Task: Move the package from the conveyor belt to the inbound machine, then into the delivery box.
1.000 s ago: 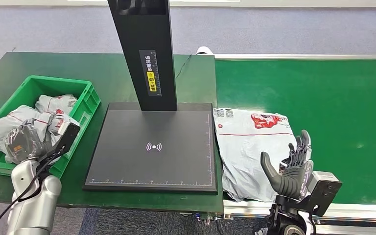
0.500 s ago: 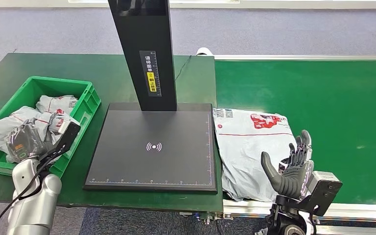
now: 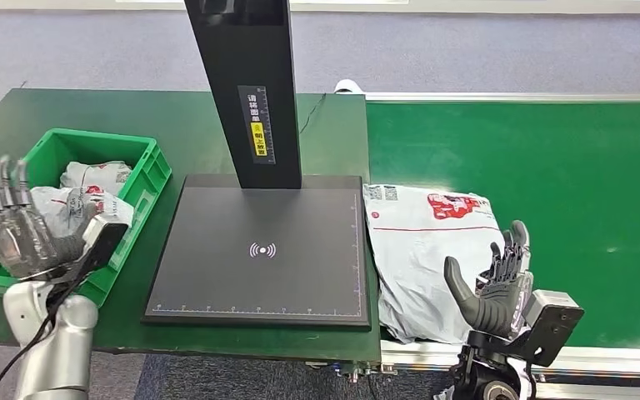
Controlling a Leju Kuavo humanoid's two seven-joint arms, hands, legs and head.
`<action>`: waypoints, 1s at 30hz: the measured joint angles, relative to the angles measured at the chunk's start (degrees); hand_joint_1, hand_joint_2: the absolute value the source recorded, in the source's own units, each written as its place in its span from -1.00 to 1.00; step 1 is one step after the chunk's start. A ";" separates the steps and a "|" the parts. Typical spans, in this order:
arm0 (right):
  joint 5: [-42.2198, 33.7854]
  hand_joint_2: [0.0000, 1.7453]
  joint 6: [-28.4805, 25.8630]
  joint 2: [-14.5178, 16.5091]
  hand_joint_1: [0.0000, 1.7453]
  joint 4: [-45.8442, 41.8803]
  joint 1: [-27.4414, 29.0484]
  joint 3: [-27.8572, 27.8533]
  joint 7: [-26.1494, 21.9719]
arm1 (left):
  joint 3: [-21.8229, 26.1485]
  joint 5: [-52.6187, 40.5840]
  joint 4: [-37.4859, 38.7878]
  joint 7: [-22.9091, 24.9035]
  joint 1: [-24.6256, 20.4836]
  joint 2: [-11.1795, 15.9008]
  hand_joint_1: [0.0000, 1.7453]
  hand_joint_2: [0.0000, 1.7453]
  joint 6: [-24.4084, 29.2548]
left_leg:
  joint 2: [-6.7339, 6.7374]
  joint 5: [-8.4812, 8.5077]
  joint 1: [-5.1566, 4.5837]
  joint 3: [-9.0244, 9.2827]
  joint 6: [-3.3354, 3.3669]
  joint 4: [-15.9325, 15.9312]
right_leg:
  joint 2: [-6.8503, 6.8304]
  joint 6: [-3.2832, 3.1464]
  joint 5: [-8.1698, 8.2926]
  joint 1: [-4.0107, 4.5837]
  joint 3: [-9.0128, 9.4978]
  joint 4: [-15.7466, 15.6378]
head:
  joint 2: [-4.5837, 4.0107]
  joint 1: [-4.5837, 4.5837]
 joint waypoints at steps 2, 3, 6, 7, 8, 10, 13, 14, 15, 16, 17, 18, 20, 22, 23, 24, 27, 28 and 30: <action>-1.00 1.00 -0.27 -0.03 -1.00 0.53 -0.26 0.44 -0.98 | 2.98 4.95 -8.01 -11.66 0.86 -3.40 -1.00 -0.50 0.02 | 0.02 -0.04 -0.04 -0.02 0.02 0.00 | 0.02 0.01 0.00 -0.04 -0.04 -0.03 | 0.00 0.04; -1.37 1.00 -0.37 -0.07 -1.00 0.85 -0.38 0.70 -1.42 | 3.95 5.99 -11.71 -14.32 1.25 -4.73 -1.00 0.00 0.02 | 0.02 -0.05 -0.05 -0.04 0.02 0.00 | 0.02 0.01 -0.01 -0.04 -0.06 -0.04 | 0.00 0.04; -2.09 1.00 -0.82 -0.22 -1.00 1.77 -0.74 1.43 -2.21 | 5.72 6.20 -20.32 -14.19 2.28 -7.70 -1.00 1.00 0.02 | -0.03 -0.06 -0.04 -0.11 0.02 0.00 | -0.04 0.02 -0.01 -0.04 -0.13 -0.05 | 0.00 0.04; -2.24 1.00 -0.96 -0.30 -1.00 2.02 -0.83 1.66 -2.37 | 6.18 6.10 -22.43 -14.13 2.54 -8.43 -1.00 1.00 0.01 | -0.05 -0.06 -0.04 -0.11 0.02 0.00 | -0.05 0.02 -0.01 -0.03 -0.14 -0.05 | 0.00 0.03; -2.36 1.00 -1.04 -0.38 -1.00 2.24 -0.91 1.88 -2.48 | 6.58 6.03 -24.20 -14.10 2.77 -9.03 -1.00 1.00 0.01 | -0.05 -0.06 -0.03 -0.11 0.02 -0.01 | -0.06 0.01 -0.01 -0.02 -0.14 -0.05 | 0.00 0.03; -2.63 1.00 -1.16 -0.57 -1.00 2.62 -1.01 2.21 -2.60 | 7.14 6.03 -26.88 -14.08 3.11 -9.99 -1.00 1.00 0.00 | -0.05 -0.05 -0.01 -0.10 0.01 -0.01 | -0.05 0.01 -0.01 -0.01 -0.14 -0.05 | 0.00 0.03; -3.03 1.00 -1.39 -0.87 -1.00 3.09 -1.14 2.58 -2.65 | 7.41 6.95 -28.89 -14.07 3.38 -11.01 -1.00 1.00 0.00 | -0.05 -0.03 0.00 -0.08 0.00 -0.01 | -0.05 0.01 -0.01 0.00 -0.12 -0.04 | 0.00 0.03; -3.09 1.00 -1.45 -0.97 -1.00 3.23 -1.16 2.71 -2.65 | 7.43 7.39 -29.26 -14.07 3.49 -11.25 -1.00 1.00 0.00 | -0.05 -0.03 0.00 -0.08 0.00 -0.01 | -0.05 0.01 -0.01 0.00 -0.12 -0.03 | 0.00 0.03; -3.12 1.00 -1.52 -1.07 -1.00 3.36 -1.17 2.83 -2.66 | 7.43 7.71 -29.61 -14.07 3.60 -11.47 -1.00 1.00 0.00 | -0.05 -0.03 0.00 -0.08 0.00 -0.01 | -0.05 0.01 -0.01 0.00 -0.11 -0.03 | 0.00 0.03; -3.13 1.00 -1.58 -1.14 -1.00 3.47 -1.18 2.94 -2.66 | 7.43 7.87 -29.90 -14.07 3.71 -11.64 -1.00 1.00 0.00 | -0.05 -0.02 0.00 -0.08 0.00 -0.01 | -0.05 0.01 -0.01 0.00 -0.11 -0.03 | 0.00 0.04; -3.13 1.00 -1.65 -1.21 -1.00 3.57 -1.20 3.04 -2.66 | 7.43 7.94 -30.15 -14.07 3.80 -11.79 -1.00 1.00 0.00 | -0.05 -0.02 -0.01 -0.08 0.00 -0.01 | -0.05 0.01 -0.01 0.00 -0.11 -0.03 | 0.00 0.04; -3.13 1.00 -1.71 -1.27 -1.00 3.67 -1.22 3.13 -2.66 | 7.43 8.12 -30.38 -14.07 3.88 -11.92 -1.00 1.00 0.00 | -0.05 -0.02 -0.01 -0.08 0.01 -0.01 | -0.05 0.01 -0.01 -0.01 -0.11 -0.03 | 0.00 0.04; -3.16 1.00 -1.80 -1.41 -1.00 3.86 -1.34 3.31 -2.66 | 7.26 9.32 -30.88 -14.07 4.14 -12.12 -1.00 1.00 0.00 | -0.05 -0.03 -0.01 -0.08 0.01 -0.01 | -0.05 0.01 -0.01 -0.01 -0.12 -0.03 | 0.00 0.04; -3.29 1.00 -1.92 -1.52 -1.00 4.05 -1.54 3.44 -2.71 | 6.17 13.41 -31.19 -14.07 4.73 -12.20 -1.00 1.00 -0.03 | -0.05 -0.04 -0.02 -0.08 0.01 0.00 | -0.05 0.01 -0.01 -0.02 -0.16 -0.04 | 0.00 0.03; -3.36 1.00 -1.96 -1.59 -1.00 4.12 -1.63 3.48 -2.77 | 4.97 16.90 -30.91 -14.06 5.19 -12.13 -1.00 1.00 -0.23 | -0.05 -0.04 -0.02 -0.07 0.01 0.01 | -0.05 0.01 -0.01 -0.02 -0.19 -0.04 | 0.00 0.03; -3.37 1.00 -1.84 -1.69 -1.00 4.15 -1.69 3.49 -2.83 | 3.04 21.58 -29.98 -13.93 5.74 -11.83 -1.00 1.00 -0.97 | -0.07 -0.04 -0.03 -0.07 0.01 0.02 | -0.08 0.02 -0.01 -0.03 -0.20 -0.05 | 0.00 0.03; -2.24 1.00 0.78 -2.28 -1.00 4.18 -1.90 3.66 -2.55 | -6.87 37.84 -24.64 -10.61 8.30 -9.42 -1.00 1.00 -8.96 | -0.12 -0.04 -0.03 -0.11 0.01 0.01 | -0.15 0.02 -0.01 -0.03 -0.16 -0.06 | 0.00 0.03; -1.41 1.00 2.42 -2.51 -1.00 4.21 -2.05 3.83 -2.24 | -10.78 42.04 -22.98 -8.54 9.33 -8.41 -1.00 1.00 -13.90 | -0.10 -0.04 -0.03 -0.12 0.01 0.01 | -0.14 0.02 -0.01 -0.02 -0.15 -0.06 | 0.00 0.02; 0.09 1.00 5.19 -2.80 -1.00 4.34 -2.38 4.23 -1.70 | -16.35 46.43 -20.91 -5.28 10.80 -7.10 -1.00 1.00 -22.53 | -0.06 -0.04 -0.03 -0.11 0.01 0.00 | -0.10 0.02 0.00 -0.03 -0.14 -0.05 | 0.00 0.01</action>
